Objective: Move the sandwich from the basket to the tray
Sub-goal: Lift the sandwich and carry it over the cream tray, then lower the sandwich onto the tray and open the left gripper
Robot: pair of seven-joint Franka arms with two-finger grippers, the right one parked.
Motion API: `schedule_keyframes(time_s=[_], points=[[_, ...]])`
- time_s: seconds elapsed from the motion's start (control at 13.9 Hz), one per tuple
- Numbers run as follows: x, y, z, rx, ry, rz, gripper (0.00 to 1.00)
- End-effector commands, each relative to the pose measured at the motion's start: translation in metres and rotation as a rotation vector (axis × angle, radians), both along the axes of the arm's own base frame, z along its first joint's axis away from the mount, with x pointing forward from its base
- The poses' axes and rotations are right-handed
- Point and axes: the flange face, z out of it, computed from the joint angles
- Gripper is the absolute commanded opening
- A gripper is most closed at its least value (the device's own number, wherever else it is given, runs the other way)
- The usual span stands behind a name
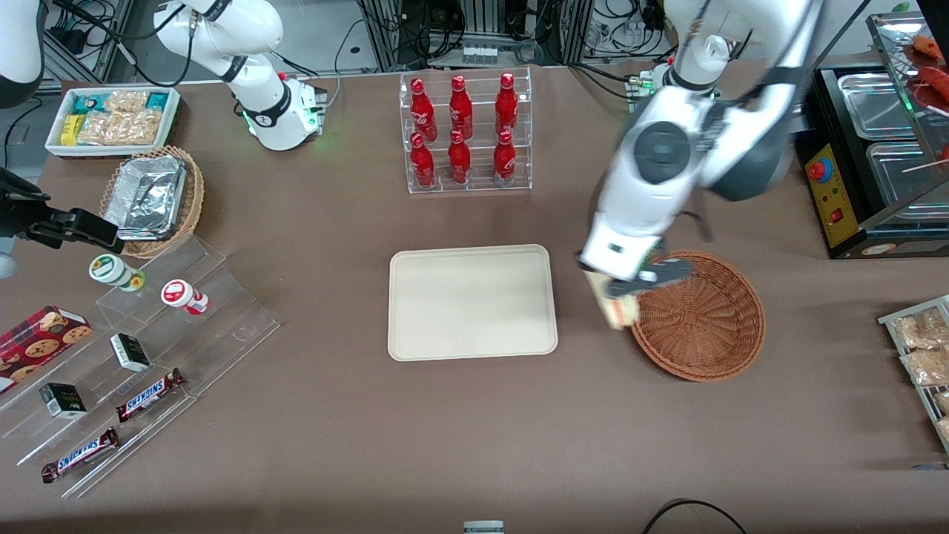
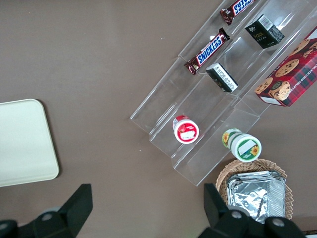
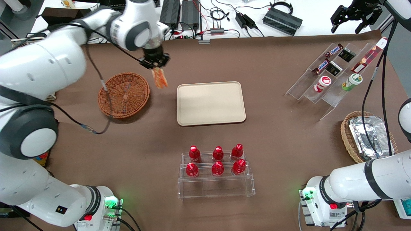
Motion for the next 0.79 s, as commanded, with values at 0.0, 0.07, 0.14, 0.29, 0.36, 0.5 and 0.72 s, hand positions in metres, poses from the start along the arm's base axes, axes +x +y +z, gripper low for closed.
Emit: schedule_keyframes(time_s=[0.0, 0.07, 0.14, 0.29, 0.36, 0.5, 0.72], points=[[-0.007, -0.060, -0.028, -0.013, -0.016, -0.078, 0.00], [-0.013, -0.078, -0.042, -0.024, -0.008, -0.098, 0.00], [-0.016, -0.093, -0.053, -0.053, -0.010, -0.108, 0.00], [-0.016, -0.116, -0.066, -0.134, -0.059, -0.114, 0.00], [-0.027, -0.133, -0.081, -0.138, -0.058, -0.140, 0.00], [-0.035, -0.154, -0.104, -0.145, -0.059, -0.170, 0.00], [-0.030, -0.168, -0.129, -0.151, -0.059, -0.196, 0.00]])
